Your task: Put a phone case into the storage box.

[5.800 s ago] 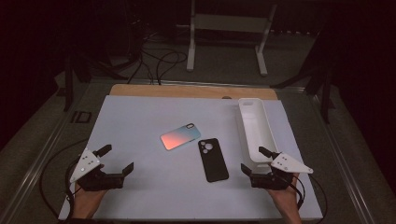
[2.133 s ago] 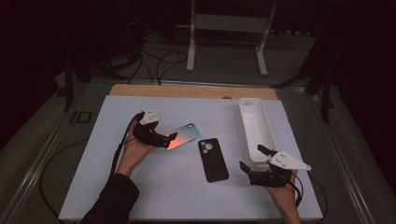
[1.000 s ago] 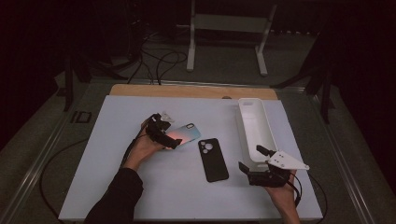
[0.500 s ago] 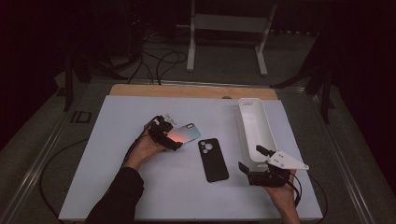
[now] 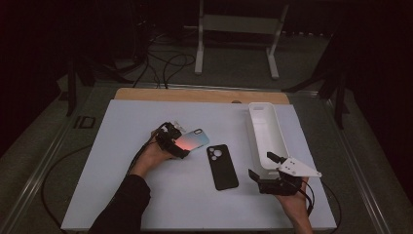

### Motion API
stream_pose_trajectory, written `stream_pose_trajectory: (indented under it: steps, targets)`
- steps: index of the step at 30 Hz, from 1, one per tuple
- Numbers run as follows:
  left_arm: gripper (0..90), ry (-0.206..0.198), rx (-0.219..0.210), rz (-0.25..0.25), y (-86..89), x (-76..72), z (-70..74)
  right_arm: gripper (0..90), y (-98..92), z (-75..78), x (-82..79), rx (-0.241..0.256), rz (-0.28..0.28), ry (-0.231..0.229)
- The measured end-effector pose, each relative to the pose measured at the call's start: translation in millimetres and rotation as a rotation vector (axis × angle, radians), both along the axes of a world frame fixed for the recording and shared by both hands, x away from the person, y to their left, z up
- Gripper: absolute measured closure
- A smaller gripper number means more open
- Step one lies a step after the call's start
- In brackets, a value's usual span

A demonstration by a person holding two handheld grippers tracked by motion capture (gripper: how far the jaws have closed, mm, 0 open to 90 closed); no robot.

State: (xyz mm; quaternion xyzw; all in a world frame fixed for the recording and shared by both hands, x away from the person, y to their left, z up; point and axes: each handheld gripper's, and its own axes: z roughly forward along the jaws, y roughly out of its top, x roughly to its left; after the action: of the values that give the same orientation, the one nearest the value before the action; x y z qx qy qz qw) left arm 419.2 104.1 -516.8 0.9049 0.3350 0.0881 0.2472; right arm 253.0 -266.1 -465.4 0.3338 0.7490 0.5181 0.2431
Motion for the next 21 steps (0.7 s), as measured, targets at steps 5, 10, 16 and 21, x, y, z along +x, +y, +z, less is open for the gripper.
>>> stream_pose_trajectory:
  steps: [5, 10, 16, 21]
  targets:
    - [12.4, 0.031, 0.035, -0.002, -3.4, 0.2, 2.8, 9.1, 0.5, 0.0, 0.1, -0.002, 0.004, -0.001]
    - [14.6, 0.062, 0.07, -0.012, -6.4, -0.9, 6.0, 9.1, 0.7, 0.0, 0.0, -0.002, 0.003, 0.001]
    - [16.3, 0.066, 0.077, -0.005, -6.9, -4.6, 7.1, 9.1, 0.5, 0.9, -0.5, -0.002, 0.001, -0.001]
    - [16.8, 0.055, 0.075, -0.005, -5.8, -9.1, 8.4, 9.1, -0.4, 1.4, -0.4, 0.003, -0.002, -0.003]
